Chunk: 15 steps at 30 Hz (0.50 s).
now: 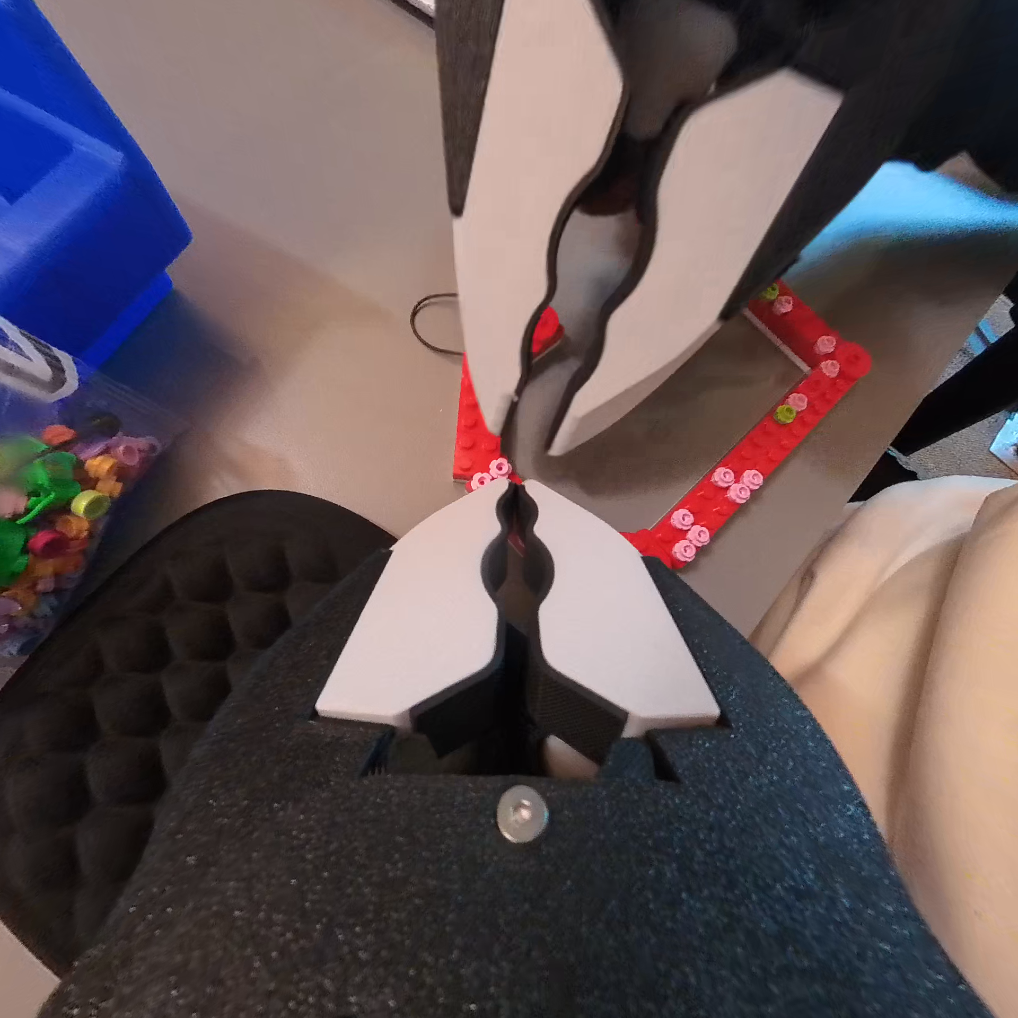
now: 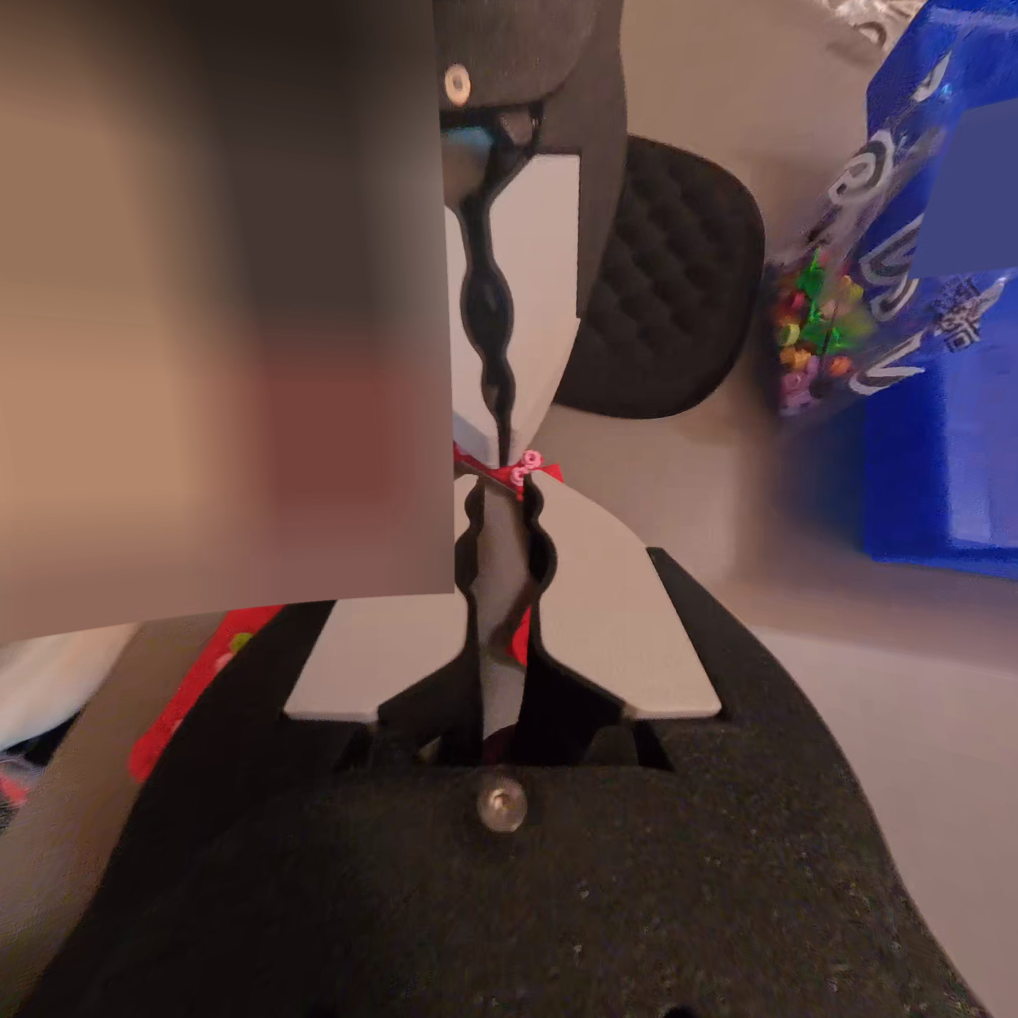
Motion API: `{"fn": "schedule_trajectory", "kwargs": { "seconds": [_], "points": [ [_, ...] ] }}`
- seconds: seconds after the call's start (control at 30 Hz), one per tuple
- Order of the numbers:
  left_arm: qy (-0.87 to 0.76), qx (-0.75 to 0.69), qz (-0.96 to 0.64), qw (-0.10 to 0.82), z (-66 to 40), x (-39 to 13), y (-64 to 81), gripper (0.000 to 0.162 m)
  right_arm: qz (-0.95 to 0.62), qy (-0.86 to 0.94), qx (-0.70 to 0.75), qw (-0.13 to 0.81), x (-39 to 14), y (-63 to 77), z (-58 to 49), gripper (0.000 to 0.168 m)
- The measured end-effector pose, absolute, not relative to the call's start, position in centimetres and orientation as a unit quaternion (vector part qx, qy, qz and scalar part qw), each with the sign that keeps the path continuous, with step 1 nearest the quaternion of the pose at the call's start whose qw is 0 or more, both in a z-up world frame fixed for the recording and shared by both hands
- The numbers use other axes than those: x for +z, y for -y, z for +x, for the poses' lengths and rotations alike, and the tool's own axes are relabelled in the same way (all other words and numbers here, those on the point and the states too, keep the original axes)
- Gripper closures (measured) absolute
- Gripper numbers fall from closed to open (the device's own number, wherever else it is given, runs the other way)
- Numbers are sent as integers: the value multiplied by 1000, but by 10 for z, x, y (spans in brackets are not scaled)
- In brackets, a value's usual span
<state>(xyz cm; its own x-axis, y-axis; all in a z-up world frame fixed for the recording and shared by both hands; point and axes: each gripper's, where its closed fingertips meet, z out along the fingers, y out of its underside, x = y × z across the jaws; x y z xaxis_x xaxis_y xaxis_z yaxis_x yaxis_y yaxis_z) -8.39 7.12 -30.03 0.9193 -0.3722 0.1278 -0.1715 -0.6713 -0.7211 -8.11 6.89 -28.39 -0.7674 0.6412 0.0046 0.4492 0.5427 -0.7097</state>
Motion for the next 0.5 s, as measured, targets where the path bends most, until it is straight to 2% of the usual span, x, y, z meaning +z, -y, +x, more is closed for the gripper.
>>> {"fn": "schedule_trajectory", "kwargs": {
  "seconds": [0.07, 0.2, 0.5],
  "points": [
    [-150, -135, -904, 377, -84, -300, -71, 162, -302, 875, 343, 160, -289, -68, -87, 156],
    [-152, -137, -904, 376, -83, -300, -71, 162, -299, 890, 309, 151, -301, -68, -88, 155],
    [-151, -129, -903, 381, -85, -301, -72, 162, -292, 872, 344, 190, -299, -69, -90, 163]
  ]
}}
